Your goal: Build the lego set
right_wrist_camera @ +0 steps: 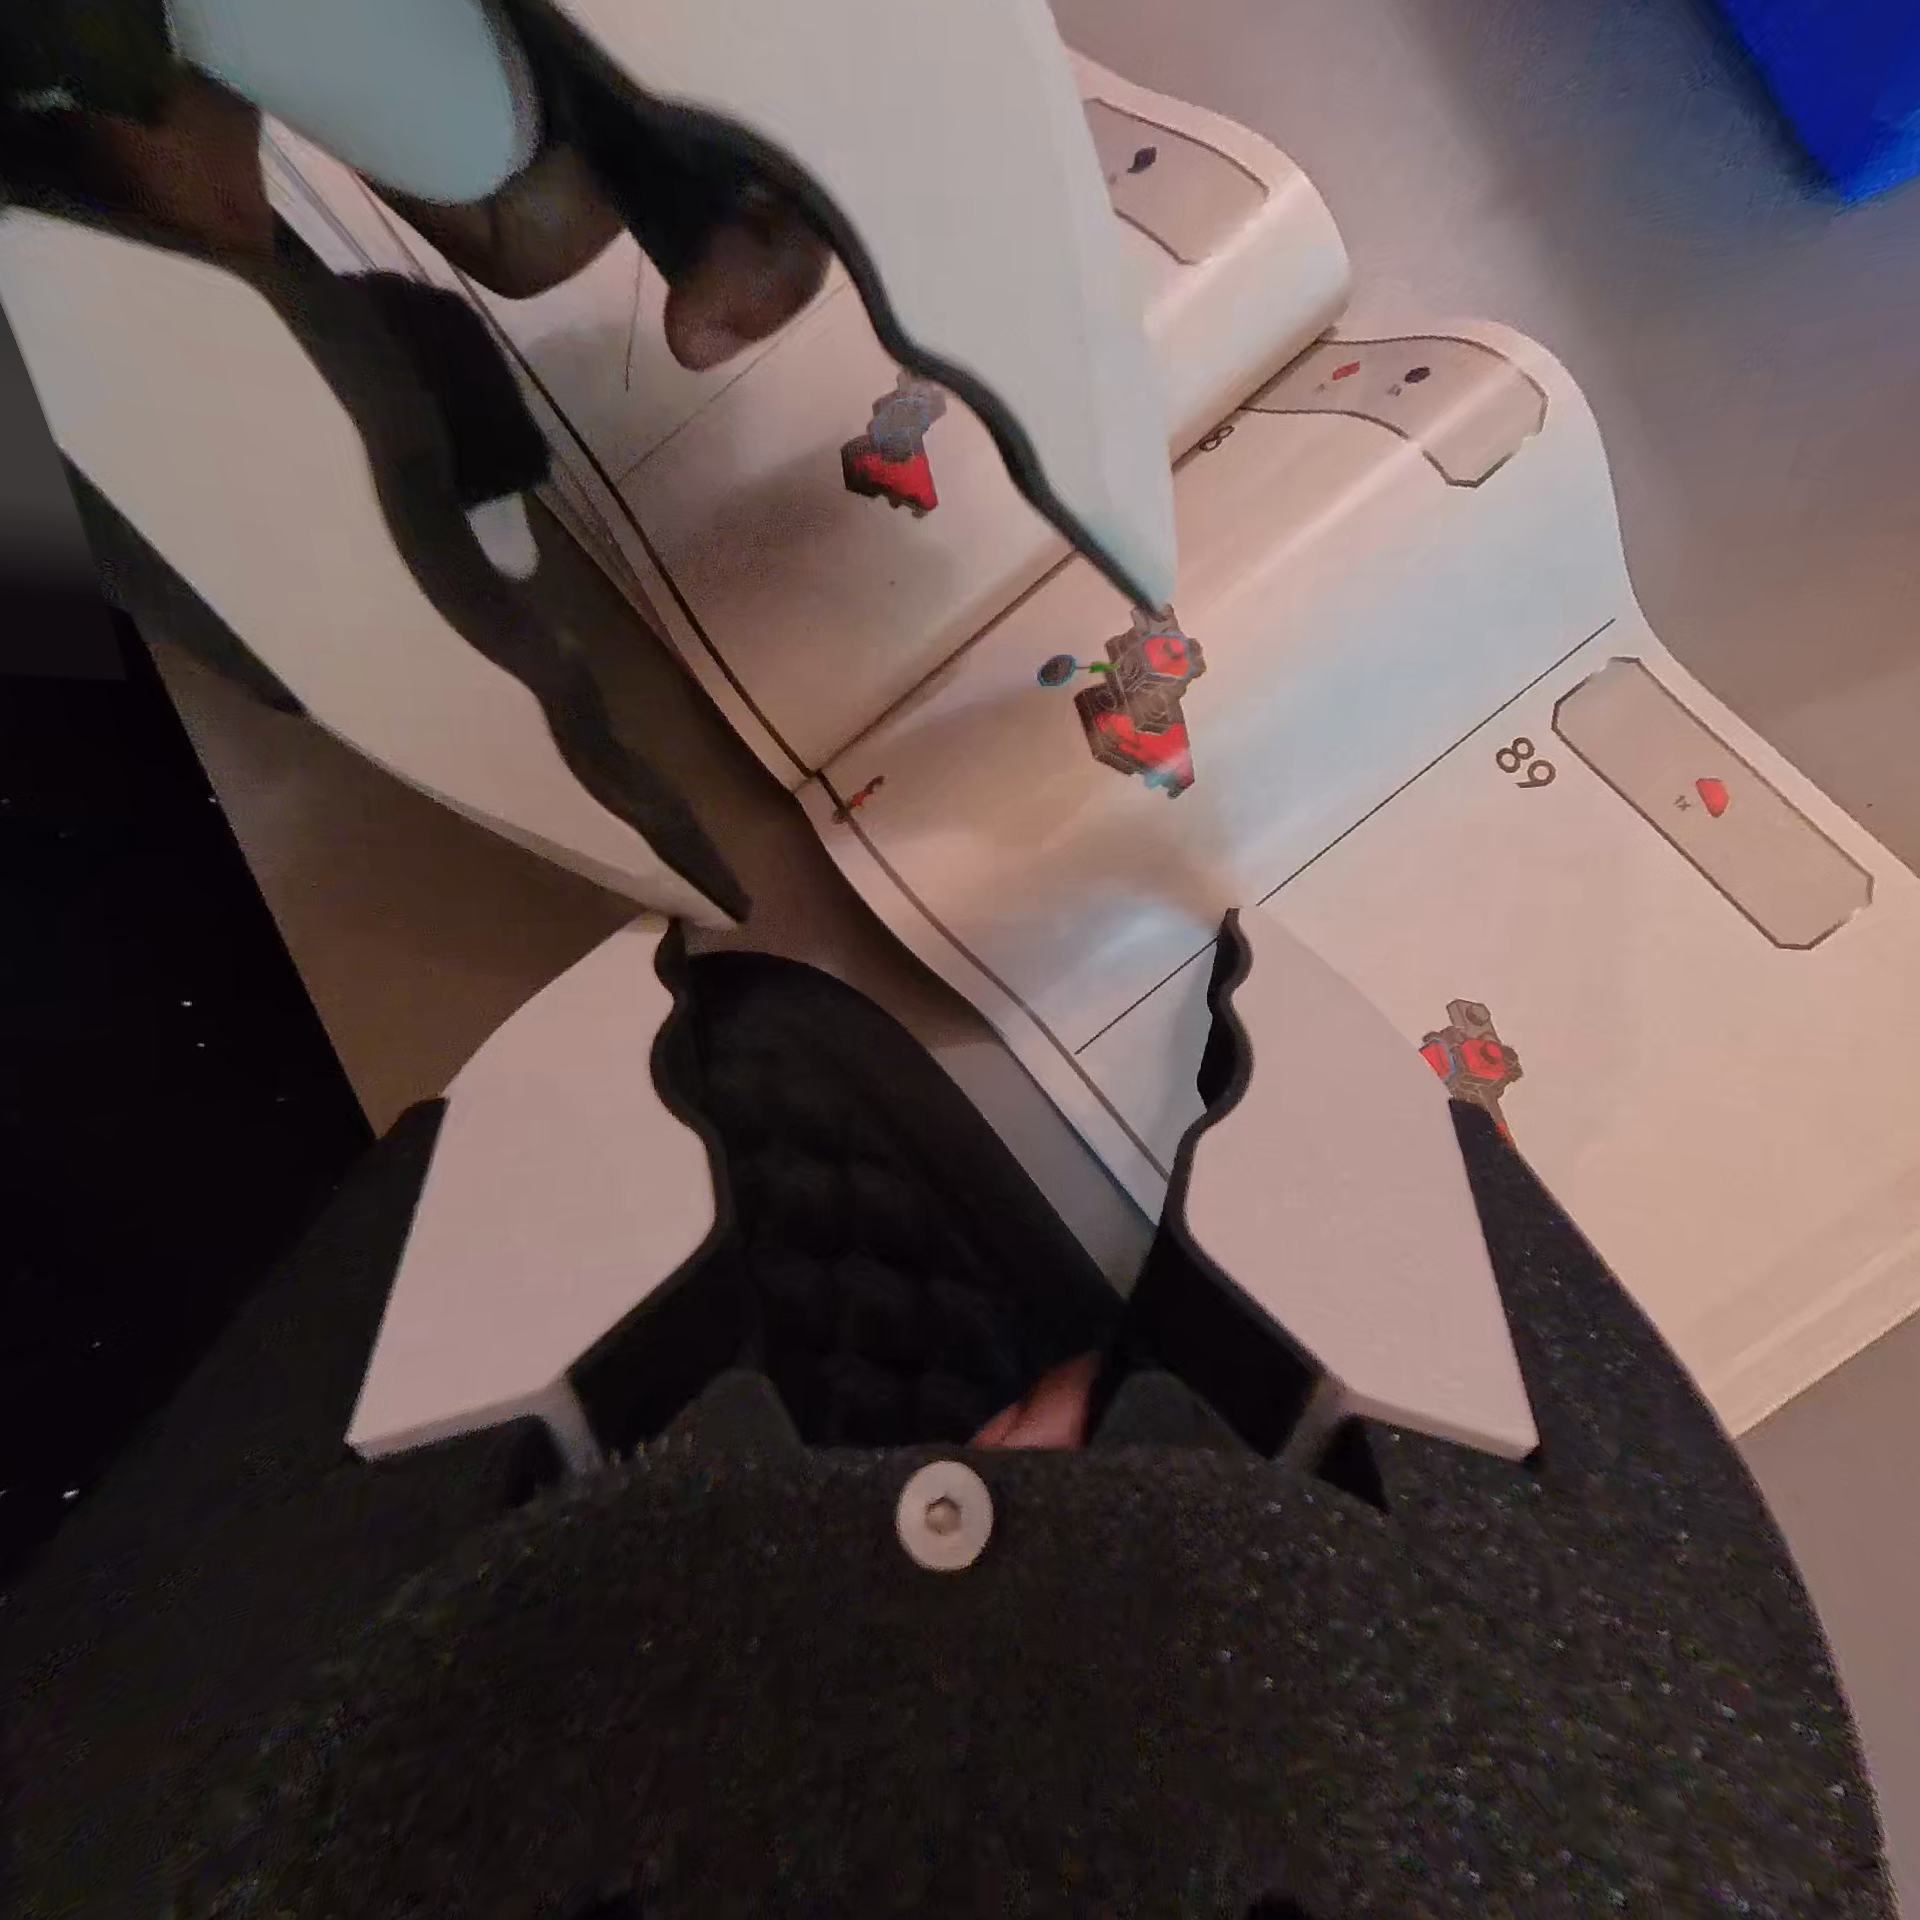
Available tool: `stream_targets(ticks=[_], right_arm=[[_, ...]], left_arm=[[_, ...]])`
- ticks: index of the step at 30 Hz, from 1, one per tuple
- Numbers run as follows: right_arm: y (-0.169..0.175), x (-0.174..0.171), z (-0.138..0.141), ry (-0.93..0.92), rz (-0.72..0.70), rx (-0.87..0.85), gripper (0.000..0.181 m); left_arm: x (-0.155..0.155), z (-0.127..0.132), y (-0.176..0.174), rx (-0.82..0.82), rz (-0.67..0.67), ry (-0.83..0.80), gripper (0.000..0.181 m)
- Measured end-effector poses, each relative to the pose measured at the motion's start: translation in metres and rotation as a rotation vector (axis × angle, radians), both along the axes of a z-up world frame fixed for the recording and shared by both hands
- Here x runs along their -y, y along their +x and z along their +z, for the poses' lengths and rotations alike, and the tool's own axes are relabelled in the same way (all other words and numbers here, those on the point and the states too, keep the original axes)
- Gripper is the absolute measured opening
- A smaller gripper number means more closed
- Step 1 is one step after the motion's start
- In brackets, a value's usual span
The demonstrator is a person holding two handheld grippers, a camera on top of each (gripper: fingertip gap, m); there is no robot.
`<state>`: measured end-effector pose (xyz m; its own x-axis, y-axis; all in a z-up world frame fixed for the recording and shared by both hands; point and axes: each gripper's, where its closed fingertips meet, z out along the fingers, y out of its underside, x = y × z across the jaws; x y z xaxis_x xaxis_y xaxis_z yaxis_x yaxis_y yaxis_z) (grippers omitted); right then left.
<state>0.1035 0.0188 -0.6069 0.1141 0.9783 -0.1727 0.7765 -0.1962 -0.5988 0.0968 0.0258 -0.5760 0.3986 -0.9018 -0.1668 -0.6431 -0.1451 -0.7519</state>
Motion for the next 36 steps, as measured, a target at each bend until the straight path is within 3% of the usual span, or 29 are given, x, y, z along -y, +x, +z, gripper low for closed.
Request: stream_targets(ticks=[3, 9, 13, 19, 29, 31, 36], right_arm=[[0.000, 0.000, 0.001, -0.015, -0.002, -0.017, 0.095], [0.000, 0.001, 0.000, 0.003, 0.011, -0.005, 0.097], [0.000, 0.001, 0.000, 0.000, 0.011, -0.012, 0.097], [0.000, 0.000, 0.000, 0.005, 0.011, -0.008, 0.095], [0.000, 0.000, 0.000, 0.005, 0.013, 0.000, 0.095], [0.000, 0.000, 0.000, 0.005, 0.013, -0.002, 0.095], [0.001, -0.002, 0.000, 0.005, 0.011, -0.007, 0.092]], left_arm=[[-0.010, 0.004, 0.005, -0.013, 0.027, 0.111, 0.063], [-0.015, -0.003, 0.004, -0.096, 0.034, 0.155, 0.059], [-0.020, 0.005, 0.001, -0.075, 0.066, 0.175, 0.046], [-0.010, -0.003, 0.006, -0.142, 0.009, 0.151, 0.063], [-0.012, 0.000, 0.005, -0.112, 0.022, 0.121, 0.056], [-0.015, 0.003, 0.003, -0.123, 0.036, 0.156, 0.048], [-0.011, 0.003, 0.006, -0.105, 0.016, 0.140, 0.052]])
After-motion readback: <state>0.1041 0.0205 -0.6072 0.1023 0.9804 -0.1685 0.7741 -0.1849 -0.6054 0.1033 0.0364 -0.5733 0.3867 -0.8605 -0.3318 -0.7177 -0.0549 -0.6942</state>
